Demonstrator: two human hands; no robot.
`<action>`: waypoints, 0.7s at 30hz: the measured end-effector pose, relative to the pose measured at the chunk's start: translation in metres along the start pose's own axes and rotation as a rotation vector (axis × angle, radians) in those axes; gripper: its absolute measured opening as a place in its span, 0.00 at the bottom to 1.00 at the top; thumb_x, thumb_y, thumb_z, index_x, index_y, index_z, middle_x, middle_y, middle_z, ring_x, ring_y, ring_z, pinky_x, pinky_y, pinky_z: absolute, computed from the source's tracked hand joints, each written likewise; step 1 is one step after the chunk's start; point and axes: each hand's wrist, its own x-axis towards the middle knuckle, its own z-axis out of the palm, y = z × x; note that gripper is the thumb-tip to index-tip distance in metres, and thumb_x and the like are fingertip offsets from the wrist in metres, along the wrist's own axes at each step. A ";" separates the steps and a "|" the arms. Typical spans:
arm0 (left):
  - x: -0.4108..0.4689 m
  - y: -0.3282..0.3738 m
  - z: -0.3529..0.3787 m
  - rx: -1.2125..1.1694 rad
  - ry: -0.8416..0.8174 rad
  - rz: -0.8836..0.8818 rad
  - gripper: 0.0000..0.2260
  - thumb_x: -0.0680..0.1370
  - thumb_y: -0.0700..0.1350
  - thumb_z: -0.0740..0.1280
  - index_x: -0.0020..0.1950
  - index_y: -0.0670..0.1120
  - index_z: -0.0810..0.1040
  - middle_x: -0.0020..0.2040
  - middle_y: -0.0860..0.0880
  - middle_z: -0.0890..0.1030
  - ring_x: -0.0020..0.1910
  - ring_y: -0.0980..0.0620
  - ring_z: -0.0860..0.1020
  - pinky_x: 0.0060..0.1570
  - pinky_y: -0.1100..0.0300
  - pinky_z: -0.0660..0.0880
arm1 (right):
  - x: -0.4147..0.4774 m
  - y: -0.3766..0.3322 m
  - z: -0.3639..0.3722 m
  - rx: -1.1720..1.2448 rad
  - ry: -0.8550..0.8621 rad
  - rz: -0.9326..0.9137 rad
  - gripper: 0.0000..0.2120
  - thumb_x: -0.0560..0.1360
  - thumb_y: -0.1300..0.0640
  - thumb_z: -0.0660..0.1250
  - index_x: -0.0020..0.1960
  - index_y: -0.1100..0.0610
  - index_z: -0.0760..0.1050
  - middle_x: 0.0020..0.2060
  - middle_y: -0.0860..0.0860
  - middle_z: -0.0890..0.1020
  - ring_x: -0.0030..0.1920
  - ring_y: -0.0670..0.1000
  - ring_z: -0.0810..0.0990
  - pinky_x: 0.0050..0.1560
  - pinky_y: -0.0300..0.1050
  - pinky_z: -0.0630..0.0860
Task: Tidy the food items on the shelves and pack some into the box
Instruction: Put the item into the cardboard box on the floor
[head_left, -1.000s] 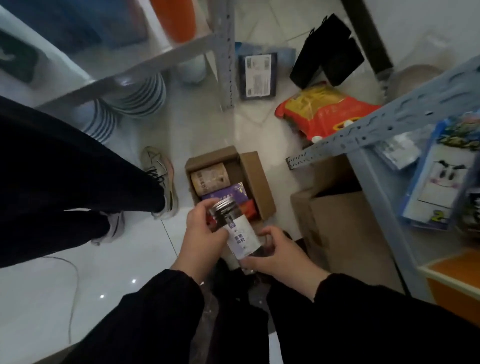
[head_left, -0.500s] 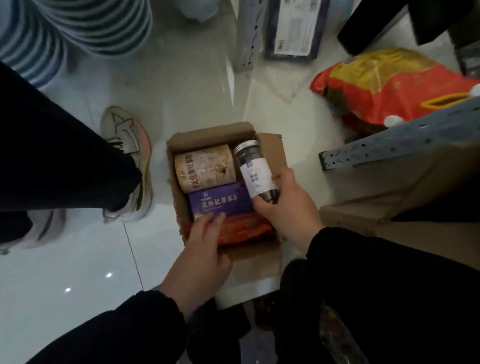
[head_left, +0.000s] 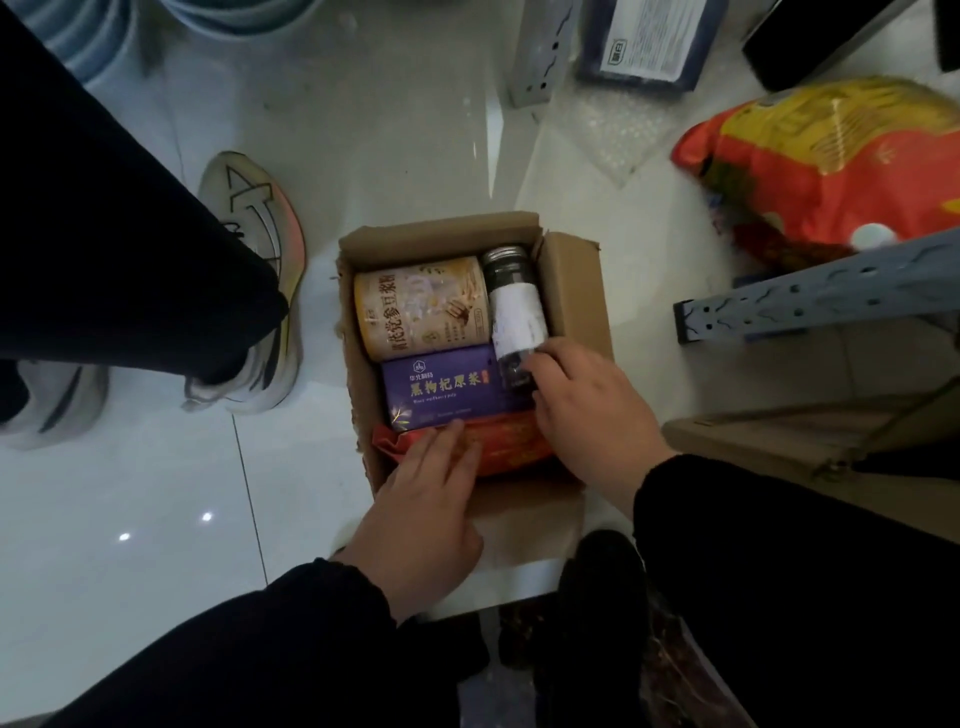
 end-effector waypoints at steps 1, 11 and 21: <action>0.000 -0.002 0.001 0.034 -0.001 0.010 0.38 0.68 0.53 0.59 0.78 0.42 0.70 0.79 0.40 0.68 0.75 0.35 0.70 0.71 0.43 0.68 | -0.001 0.002 0.001 -0.019 -0.020 -0.023 0.15 0.74 0.58 0.66 0.59 0.60 0.79 0.56 0.60 0.80 0.50 0.63 0.82 0.49 0.56 0.79; 0.005 0.008 0.000 0.039 -0.045 -0.051 0.42 0.72 0.56 0.53 0.85 0.51 0.41 0.84 0.51 0.36 0.83 0.48 0.37 0.75 0.57 0.37 | -0.011 -0.010 0.006 -0.134 -0.240 0.019 0.40 0.76 0.49 0.65 0.84 0.56 0.54 0.79 0.60 0.63 0.75 0.62 0.67 0.76 0.65 0.61; 0.003 0.003 -0.010 0.164 0.125 -0.064 0.35 0.70 0.54 0.58 0.77 0.44 0.72 0.73 0.39 0.74 0.68 0.36 0.74 0.62 0.37 0.76 | -0.024 -0.013 -0.004 -0.064 -0.220 0.058 0.45 0.77 0.41 0.63 0.85 0.52 0.44 0.84 0.56 0.47 0.84 0.60 0.42 0.81 0.62 0.45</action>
